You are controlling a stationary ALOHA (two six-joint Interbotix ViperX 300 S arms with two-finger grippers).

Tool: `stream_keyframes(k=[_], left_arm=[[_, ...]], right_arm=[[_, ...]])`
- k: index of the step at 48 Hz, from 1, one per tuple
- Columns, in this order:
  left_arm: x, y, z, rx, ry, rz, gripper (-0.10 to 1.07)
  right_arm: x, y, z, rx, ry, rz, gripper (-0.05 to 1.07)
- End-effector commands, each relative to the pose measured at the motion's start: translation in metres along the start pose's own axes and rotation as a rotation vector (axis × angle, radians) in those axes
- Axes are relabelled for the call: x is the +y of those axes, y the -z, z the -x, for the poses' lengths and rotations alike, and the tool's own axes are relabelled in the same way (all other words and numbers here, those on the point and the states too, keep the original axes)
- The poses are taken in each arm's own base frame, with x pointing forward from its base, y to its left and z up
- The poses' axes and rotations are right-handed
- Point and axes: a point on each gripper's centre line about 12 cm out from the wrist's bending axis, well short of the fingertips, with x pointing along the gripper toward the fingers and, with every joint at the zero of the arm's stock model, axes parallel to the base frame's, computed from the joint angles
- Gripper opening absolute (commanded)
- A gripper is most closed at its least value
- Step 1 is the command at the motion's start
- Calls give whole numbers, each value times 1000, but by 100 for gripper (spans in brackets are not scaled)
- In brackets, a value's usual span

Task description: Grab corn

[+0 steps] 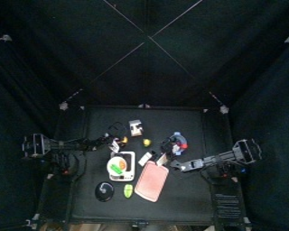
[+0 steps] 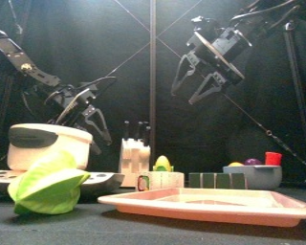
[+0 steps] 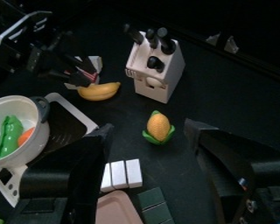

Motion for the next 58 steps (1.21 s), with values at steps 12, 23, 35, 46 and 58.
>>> stream_keyframes(k=[12,23,35,46,58], left_arm=[[-38,-12,27,-90,145,-117,87],[-63,5,36,-71,237,-199,87],[-91,17,46,-100,339,-246,87],[-89,22,47,-112,343,-244,87],[-87,24,47,-106,338,-238,87]], right_arm=[[-2,2,-23,24,27,1,96],[-8,10,-56,61,84,2,96],[-11,12,-89,81,135,-5,96],[-15,21,-115,133,126,-25,96],[-31,33,-130,192,166,-68,96]])
